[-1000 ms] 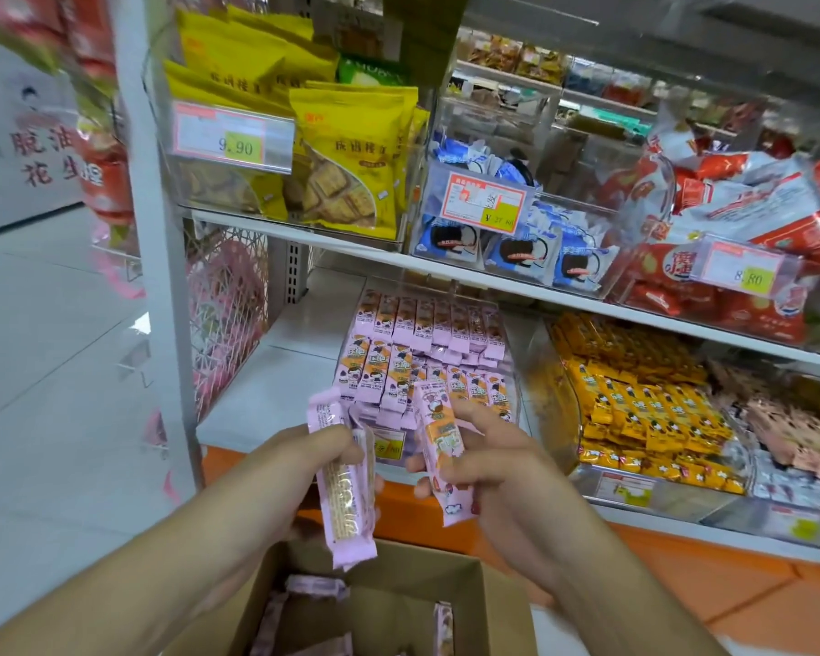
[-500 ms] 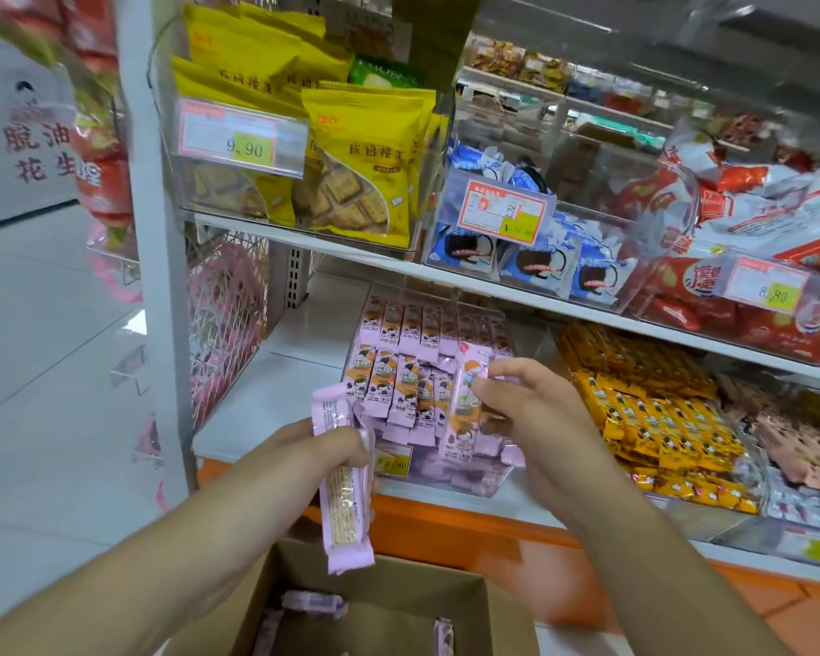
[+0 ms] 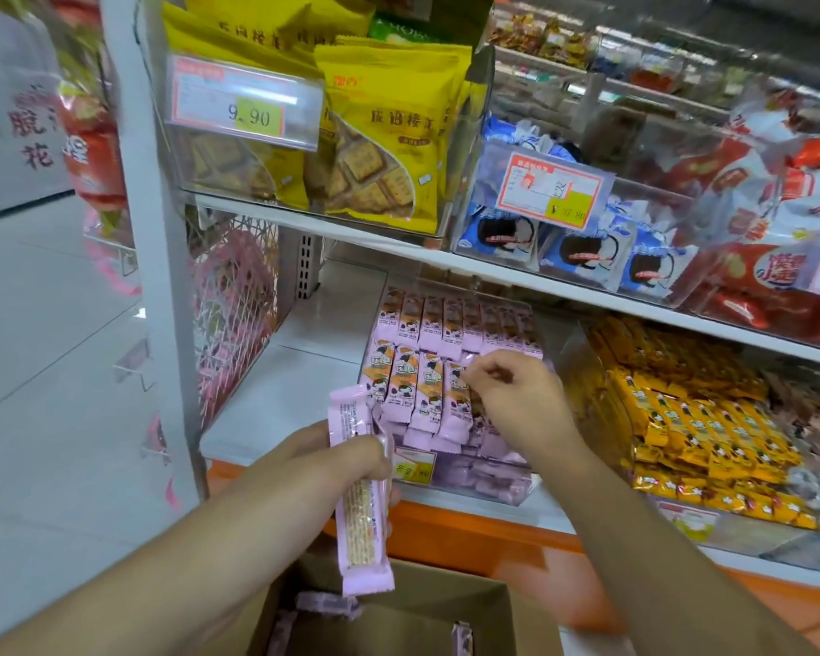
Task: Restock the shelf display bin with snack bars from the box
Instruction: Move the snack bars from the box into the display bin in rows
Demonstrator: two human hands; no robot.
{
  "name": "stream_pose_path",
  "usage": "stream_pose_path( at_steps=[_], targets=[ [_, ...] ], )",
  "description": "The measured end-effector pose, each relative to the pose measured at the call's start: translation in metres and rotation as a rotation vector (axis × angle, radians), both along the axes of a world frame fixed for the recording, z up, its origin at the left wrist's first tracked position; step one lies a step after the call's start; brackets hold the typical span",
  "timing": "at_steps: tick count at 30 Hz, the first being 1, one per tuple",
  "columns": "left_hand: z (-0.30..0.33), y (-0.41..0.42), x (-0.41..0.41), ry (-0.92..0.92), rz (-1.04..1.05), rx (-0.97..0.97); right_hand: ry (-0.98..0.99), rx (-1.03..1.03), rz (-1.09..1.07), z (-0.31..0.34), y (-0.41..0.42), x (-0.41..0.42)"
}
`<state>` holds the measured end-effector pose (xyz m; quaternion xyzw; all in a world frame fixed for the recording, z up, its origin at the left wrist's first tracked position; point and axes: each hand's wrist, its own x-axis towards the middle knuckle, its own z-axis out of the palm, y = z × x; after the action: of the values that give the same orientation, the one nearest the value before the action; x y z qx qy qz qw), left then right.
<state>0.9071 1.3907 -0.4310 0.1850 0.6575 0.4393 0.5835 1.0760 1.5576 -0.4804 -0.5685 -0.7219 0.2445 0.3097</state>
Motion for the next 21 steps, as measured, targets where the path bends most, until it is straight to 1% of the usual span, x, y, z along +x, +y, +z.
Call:
stream_pose_path(
  at_steps=[1,2,4,6,8,9,10,11,14,15,16,18,20,21],
  targets=[
    [-0.003,-0.001,-0.006,-0.300,0.052,0.022,0.019,-0.026,0.027,0.002,0.001,0.006],
    [0.001,0.002,-0.003,-0.406,-0.013,0.059,0.032,-0.062,0.072,0.003,0.000,0.012],
    [-0.003,0.004,-0.002,-0.113,-0.100,0.111,-0.031,-0.119,0.173,0.002,-0.006,0.021],
    [0.004,0.004,0.000,-0.026,-0.072,0.089,-0.169,-0.065,0.212,-0.004,-0.011,0.026],
    [0.006,-0.002,0.006,-0.054,-0.090,0.099,-0.301,0.029,0.212,-0.002,-0.020,0.028],
    [0.005,-0.005,0.007,-0.096,-0.057,0.125,-0.328,0.042,0.210,0.000,-0.023,0.027],
    [0.007,-0.007,0.007,-0.230,0.024,0.123,-0.328,0.032,0.203,0.003,-0.027,0.027],
    [0.008,-0.008,0.005,-0.307,0.048,0.103,-0.315,0.013,0.191,0.008,-0.032,0.029],
    [0.005,-0.005,0.007,-0.172,-0.065,0.118,-0.269,0.010,0.191,0.025,-0.049,0.035],
    [0.005,-0.002,0.005,-0.124,-0.038,0.084,-0.227,0.017,0.217,0.031,-0.054,0.036],
    [0.006,0.000,0.005,-0.120,-0.021,0.056,-0.159,0.004,0.258,0.036,-0.060,0.036],
    [-0.001,-0.001,0.002,-0.087,-0.004,0.125,0.002,-0.109,0.375,0.044,-0.073,0.034],
    [-0.005,-0.006,0.002,-0.060,-0.051,0.211,0.128,-0.250,0.503,0.045,-0.086,0.029],
    [-0.008,-0.006,0.002,-0.042,-0.091,0.228,0.160,-0.280,0.537,0.043,-0.093,0.027]
  ],
)
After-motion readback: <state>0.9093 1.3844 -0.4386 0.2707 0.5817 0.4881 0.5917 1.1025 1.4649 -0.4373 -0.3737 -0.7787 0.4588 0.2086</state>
